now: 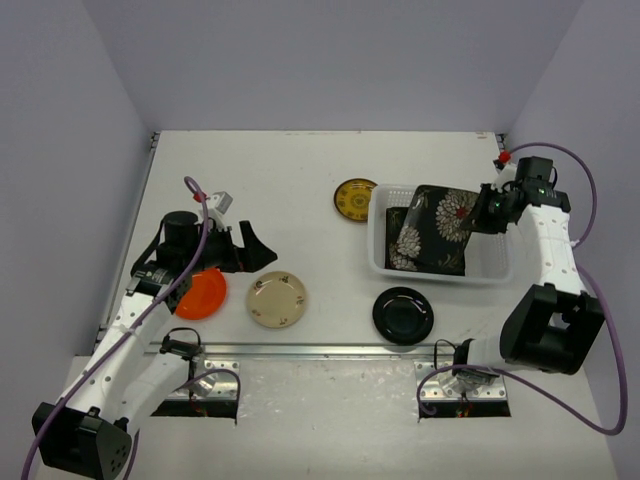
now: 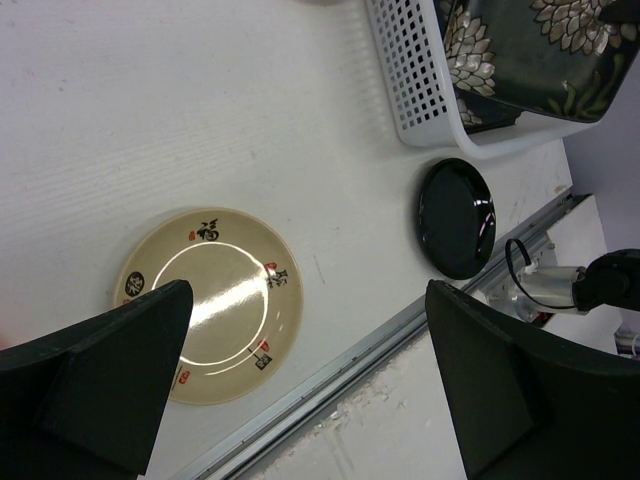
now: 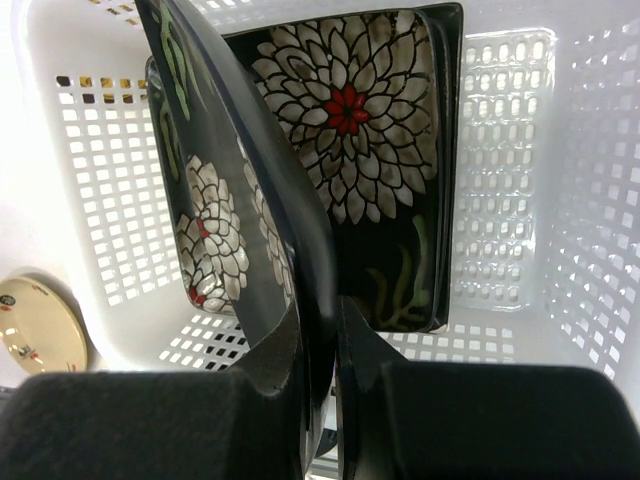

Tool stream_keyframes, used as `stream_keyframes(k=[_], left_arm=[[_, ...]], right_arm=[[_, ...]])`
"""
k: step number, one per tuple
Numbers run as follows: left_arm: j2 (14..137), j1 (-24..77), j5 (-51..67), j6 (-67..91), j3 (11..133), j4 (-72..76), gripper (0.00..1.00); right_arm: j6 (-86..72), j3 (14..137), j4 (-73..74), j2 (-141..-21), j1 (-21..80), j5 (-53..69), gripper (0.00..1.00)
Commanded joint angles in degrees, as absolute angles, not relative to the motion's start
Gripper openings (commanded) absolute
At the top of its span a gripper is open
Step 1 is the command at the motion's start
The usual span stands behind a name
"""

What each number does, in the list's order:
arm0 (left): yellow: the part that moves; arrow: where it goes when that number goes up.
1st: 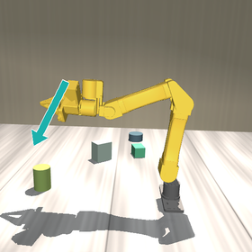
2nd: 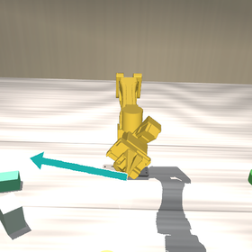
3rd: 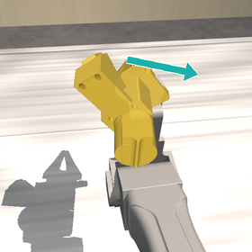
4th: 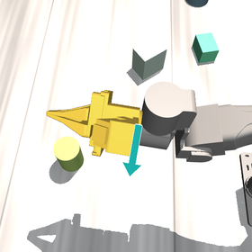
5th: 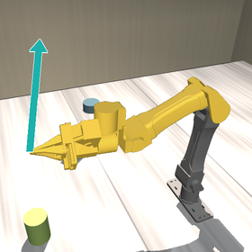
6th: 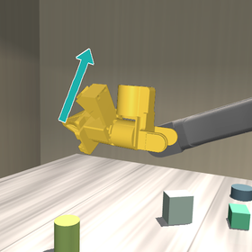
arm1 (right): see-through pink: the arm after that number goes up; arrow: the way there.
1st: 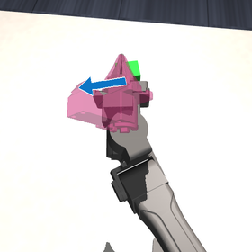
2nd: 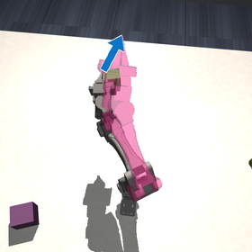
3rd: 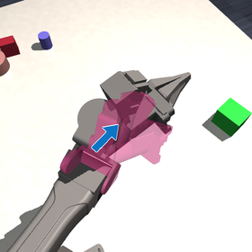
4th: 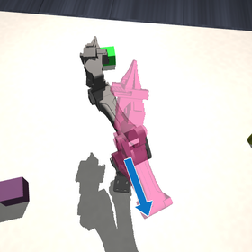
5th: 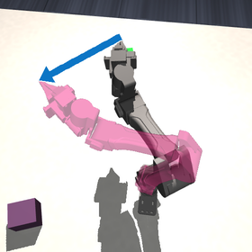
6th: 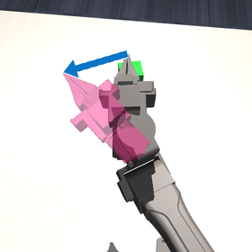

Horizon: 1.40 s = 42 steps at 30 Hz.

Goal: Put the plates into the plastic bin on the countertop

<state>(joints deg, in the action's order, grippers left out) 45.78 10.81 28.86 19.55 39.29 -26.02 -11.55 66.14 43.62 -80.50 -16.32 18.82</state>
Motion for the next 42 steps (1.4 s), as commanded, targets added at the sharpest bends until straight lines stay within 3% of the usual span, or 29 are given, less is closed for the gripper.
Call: stream_keyframes(k=[1, 34, 42], left_arm=[[45.79, 11.52, 28.83, 18.72, 39.64, -24.52, 1.00], [45.09, 13.27, 28.72, 18.90, 39.64, -24.44, 1.00], [46.14, 13.27, 19.16, 21.27, 41.56, -26.98, 1.00]], right_arm=[[-11.68, 65.92, 40.98, -77.44, -15.73, 24.25, 0.01], [-15.47, 62.76, 37.08, -87.99, -9.05, 8.80, 0.33], [-16.70, 62.49, 34.02, -90.62, -9.05, 9.66, 0.41]])
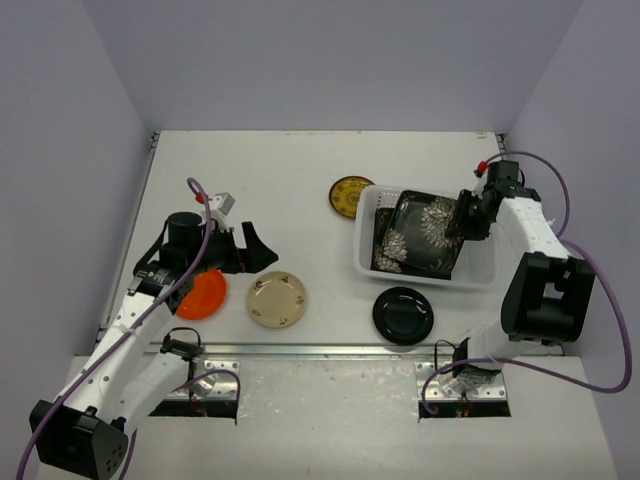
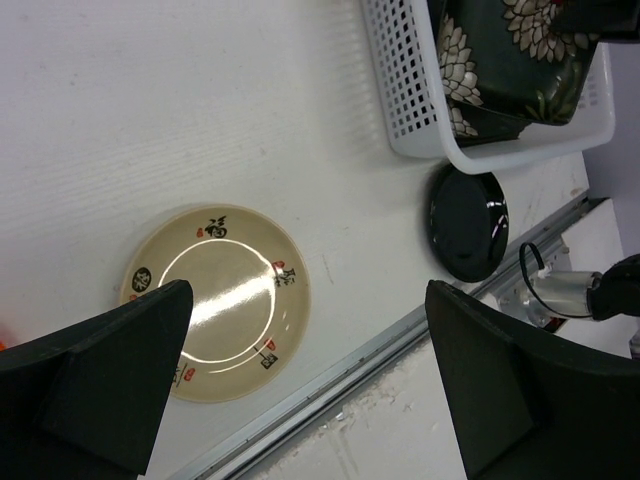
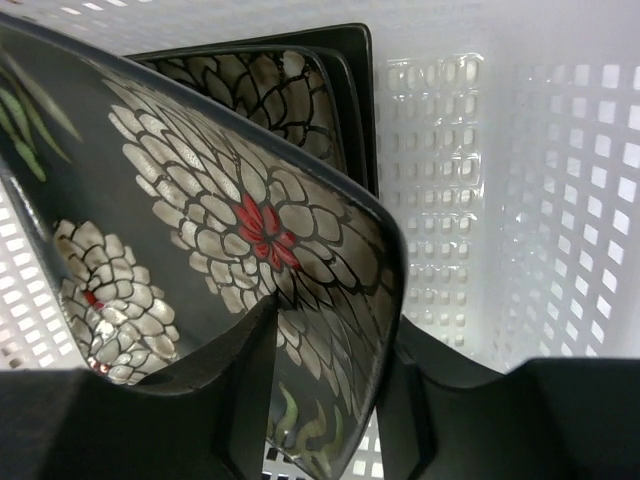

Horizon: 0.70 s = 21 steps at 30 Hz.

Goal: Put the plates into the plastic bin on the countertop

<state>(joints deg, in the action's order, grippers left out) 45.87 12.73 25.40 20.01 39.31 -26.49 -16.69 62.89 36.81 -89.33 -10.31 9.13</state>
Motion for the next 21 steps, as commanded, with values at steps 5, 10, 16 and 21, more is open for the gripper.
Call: stream_keyframes(k=[5, 10, 16, 21], left_arm=[[45.38, 13.27, 17.58, 21.62, 41.66, -27.16, 1.00], [46.22, 13.27, 17.27, 21.77, 41.97, -27.25, 1.00], [46.93, 13.27, 17.37, 26.04, 39.93, -23.82, 1.00], [49.58, 13.27, 17.28, 32.35, 36.38, -14.28, 1.00]], right_arm=[[-16.84, 63.16, 33.48, -91.99, -9.05, 9.82, 0.46], [-16.95, 63.27, 32.94, -91.14, -9.05, 11.87, 0.99], [-18.10, 62.64, 30.71, -86.61, -8.76, 16.75, 0.99], [-19.42, 62.37, 31.45, -80.52, -5.33, 15.33, 0.99]])
